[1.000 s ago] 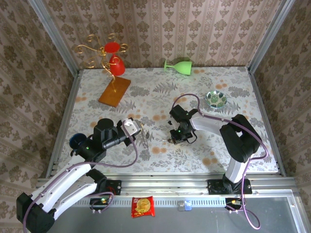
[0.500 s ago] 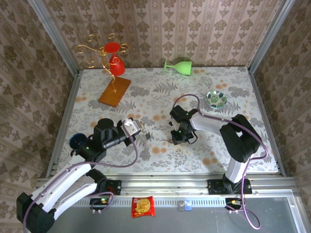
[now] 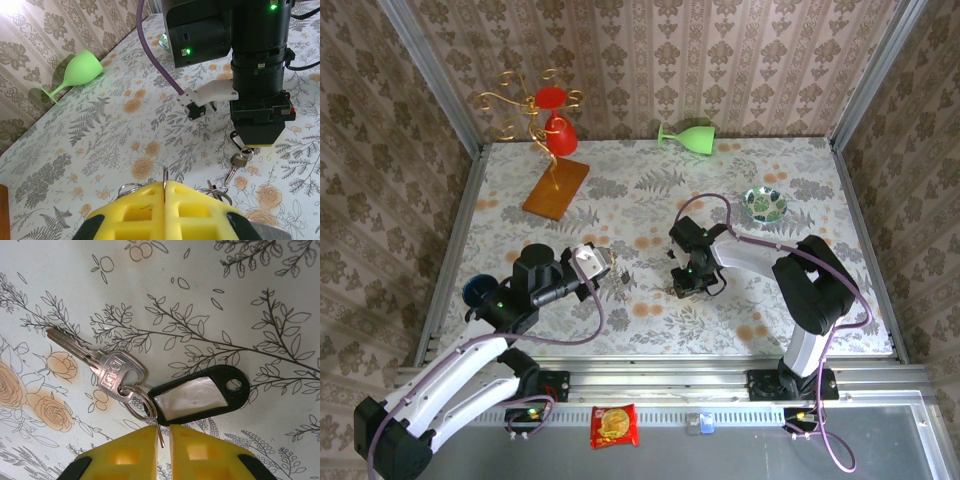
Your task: Put the keys on the keyring
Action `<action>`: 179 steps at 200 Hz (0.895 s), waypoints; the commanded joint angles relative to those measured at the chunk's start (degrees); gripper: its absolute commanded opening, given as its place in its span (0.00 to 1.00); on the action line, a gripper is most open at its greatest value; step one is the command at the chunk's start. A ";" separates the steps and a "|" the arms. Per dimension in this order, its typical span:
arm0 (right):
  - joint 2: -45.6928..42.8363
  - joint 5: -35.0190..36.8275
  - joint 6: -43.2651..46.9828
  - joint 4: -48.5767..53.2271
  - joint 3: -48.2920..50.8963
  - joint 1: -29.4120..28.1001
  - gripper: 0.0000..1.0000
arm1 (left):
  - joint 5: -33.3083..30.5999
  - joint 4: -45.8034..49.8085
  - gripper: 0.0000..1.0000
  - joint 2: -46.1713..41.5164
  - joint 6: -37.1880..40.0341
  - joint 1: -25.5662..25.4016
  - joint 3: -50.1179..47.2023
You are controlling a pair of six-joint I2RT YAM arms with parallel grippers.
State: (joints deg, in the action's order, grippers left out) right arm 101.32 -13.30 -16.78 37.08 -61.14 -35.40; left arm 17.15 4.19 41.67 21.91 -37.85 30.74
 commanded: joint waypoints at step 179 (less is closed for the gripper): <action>0.68 -0.09 -0.18 2.51 -2.72 0.07 0.14 | 1.40 -2.59 0.00 -0.15 0.40 0.05 0.03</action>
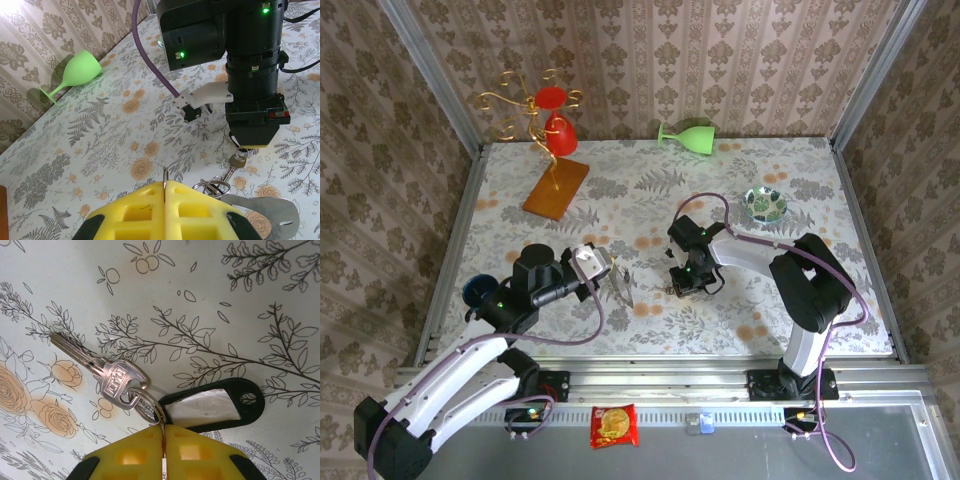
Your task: Put the keys on the keyring
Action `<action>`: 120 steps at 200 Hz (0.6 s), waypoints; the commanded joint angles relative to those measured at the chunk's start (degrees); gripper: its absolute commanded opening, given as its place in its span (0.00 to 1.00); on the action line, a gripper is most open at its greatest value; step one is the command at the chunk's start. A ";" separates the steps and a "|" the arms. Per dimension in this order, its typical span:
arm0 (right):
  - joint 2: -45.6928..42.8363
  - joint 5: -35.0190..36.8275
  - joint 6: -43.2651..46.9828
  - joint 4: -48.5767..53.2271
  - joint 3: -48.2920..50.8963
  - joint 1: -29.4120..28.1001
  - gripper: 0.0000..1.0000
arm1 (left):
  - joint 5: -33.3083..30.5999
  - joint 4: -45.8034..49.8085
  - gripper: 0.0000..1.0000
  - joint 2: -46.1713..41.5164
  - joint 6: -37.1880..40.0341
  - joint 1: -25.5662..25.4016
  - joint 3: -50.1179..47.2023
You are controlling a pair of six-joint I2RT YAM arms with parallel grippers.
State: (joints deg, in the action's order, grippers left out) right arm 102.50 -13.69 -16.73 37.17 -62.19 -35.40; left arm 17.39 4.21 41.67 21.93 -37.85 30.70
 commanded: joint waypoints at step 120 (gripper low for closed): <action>-1.01 1.15 0.29 2.70 -1.91 -0.44 0.00 | 1.25 -2.37 0.00 -0.33 0.39 0.05 0.15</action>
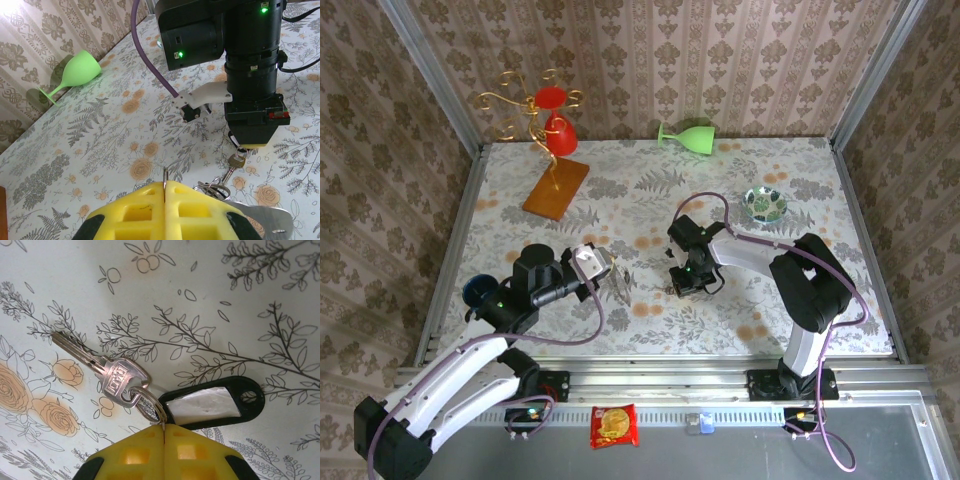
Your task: Put the keys on the keyring
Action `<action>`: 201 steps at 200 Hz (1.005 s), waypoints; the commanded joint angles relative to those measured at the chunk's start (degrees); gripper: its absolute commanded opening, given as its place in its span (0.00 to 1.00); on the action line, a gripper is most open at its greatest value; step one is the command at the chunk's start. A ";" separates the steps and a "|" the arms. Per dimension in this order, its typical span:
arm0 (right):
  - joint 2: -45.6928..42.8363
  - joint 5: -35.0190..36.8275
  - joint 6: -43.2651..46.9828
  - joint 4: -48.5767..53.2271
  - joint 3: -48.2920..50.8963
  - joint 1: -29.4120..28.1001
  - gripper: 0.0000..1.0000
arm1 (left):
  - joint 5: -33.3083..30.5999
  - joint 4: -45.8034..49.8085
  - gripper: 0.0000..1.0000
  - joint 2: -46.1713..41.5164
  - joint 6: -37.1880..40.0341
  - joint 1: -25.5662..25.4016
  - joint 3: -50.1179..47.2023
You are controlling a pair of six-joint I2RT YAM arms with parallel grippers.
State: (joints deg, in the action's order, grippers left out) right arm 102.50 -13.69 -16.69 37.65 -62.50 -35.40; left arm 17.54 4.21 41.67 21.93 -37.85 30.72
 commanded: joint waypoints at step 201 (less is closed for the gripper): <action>-37.46 -3.68 38.17 -21.73 10.68 -8.05 0.00 | 13.47 -0.02 0.00 4.59 -3.78 -0.61 3.63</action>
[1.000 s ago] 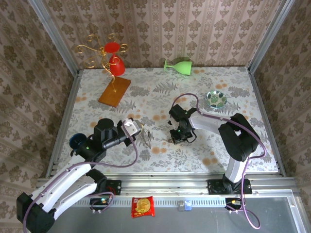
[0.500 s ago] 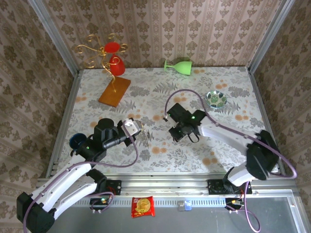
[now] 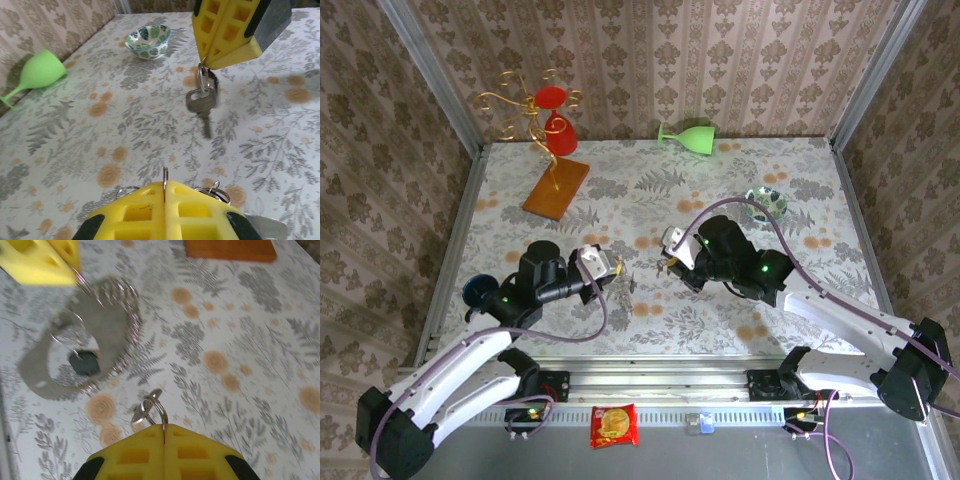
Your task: Put the keys on the keyring
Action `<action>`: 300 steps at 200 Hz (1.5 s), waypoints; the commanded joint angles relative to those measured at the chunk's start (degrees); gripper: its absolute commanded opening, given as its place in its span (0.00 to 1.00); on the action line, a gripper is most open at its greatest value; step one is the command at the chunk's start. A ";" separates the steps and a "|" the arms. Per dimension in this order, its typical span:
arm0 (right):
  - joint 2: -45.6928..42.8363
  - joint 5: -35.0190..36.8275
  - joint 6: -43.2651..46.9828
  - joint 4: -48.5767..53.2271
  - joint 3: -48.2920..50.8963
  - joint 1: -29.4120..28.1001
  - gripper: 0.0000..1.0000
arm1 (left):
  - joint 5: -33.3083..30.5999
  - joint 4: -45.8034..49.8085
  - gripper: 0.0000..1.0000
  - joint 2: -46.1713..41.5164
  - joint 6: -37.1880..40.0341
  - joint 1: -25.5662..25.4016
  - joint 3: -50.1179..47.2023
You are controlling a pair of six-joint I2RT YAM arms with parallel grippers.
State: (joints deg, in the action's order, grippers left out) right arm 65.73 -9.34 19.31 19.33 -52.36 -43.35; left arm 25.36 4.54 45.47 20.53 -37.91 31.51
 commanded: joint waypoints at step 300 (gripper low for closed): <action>4.64 19.74 20.80 -29.21 5.81 -15.99 0.00 | 1.62 -4.51 0.00 5.05 -3.04 -3.04 2.61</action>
State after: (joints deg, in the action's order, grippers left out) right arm 73.49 12.99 43.00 -4.21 -45.95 -59.16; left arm 26.35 1.65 50.19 18.09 -40.53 32.47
